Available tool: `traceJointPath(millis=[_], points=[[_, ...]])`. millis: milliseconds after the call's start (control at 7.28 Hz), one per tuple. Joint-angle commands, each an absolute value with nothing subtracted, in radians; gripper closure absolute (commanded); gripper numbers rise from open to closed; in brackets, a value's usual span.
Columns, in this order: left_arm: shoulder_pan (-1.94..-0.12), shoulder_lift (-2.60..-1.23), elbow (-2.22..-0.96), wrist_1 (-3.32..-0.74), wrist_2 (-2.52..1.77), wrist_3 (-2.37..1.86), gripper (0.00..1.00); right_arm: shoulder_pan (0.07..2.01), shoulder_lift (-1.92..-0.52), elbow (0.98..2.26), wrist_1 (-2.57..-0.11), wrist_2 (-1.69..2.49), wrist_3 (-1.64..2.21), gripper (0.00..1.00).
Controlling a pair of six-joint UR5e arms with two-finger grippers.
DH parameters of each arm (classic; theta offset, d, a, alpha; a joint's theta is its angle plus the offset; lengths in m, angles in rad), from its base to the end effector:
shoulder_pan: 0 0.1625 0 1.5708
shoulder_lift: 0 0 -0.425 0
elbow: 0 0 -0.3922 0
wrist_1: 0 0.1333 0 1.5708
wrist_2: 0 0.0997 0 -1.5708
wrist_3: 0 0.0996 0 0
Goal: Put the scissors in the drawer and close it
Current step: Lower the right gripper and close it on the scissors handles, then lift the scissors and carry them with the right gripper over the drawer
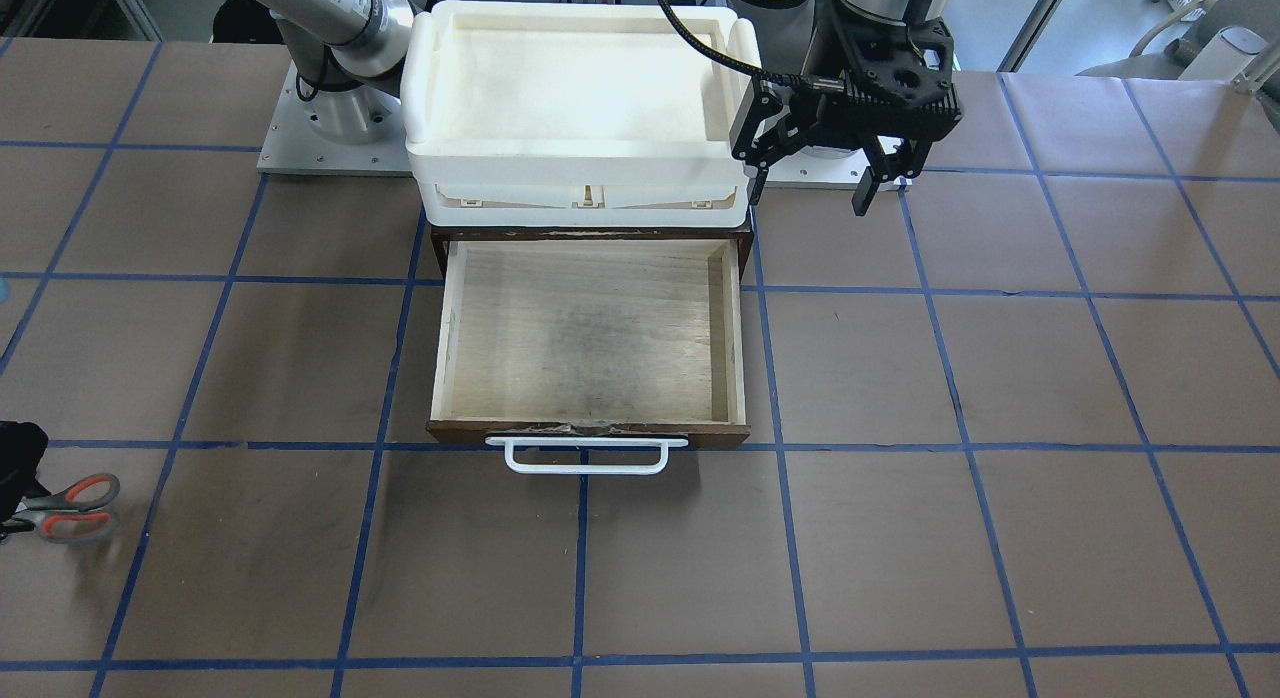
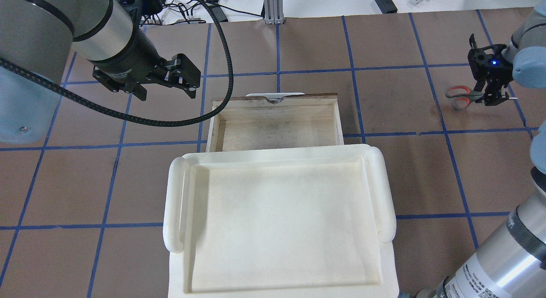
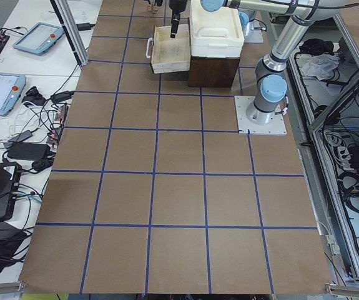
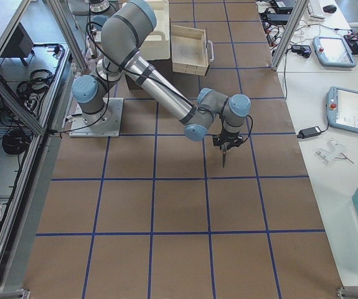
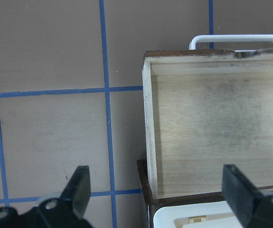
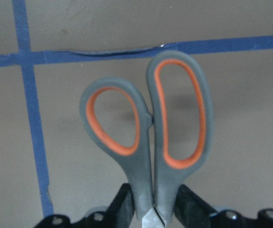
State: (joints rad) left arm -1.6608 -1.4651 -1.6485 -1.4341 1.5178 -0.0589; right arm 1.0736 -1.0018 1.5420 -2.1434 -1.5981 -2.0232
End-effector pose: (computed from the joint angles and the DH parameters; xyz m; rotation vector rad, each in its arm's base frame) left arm -0.1795 -0.4475 0.5143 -0.0544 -3.0663 0.2464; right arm -0.2039 -0.6496 0.2225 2.1435 -2.2427 -0.0250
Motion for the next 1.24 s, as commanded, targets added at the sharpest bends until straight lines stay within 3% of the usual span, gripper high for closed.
traceJointPath(millis=[0, 687, 1099], points=[[-1.652, -1.460, -1.648, -1.428, 1.582, 0.001, 0.00, 1.113, -1.066, 1.542, -2.122, -1.597, -2.014, 1.00], [-1.651, -1.457, -1.643, -1.425, 1.595, 0.006, 0.00, 1.285, -1.307, 1.542, -1.878, -1.589, -1.792, 1.00], [-1.649, -1.459, -1.626, -1.486, 1.591, -0.063, 0.00, 1.457, -1.364, 1.542, -1.799, -1.582, -1.602, 1.00]])
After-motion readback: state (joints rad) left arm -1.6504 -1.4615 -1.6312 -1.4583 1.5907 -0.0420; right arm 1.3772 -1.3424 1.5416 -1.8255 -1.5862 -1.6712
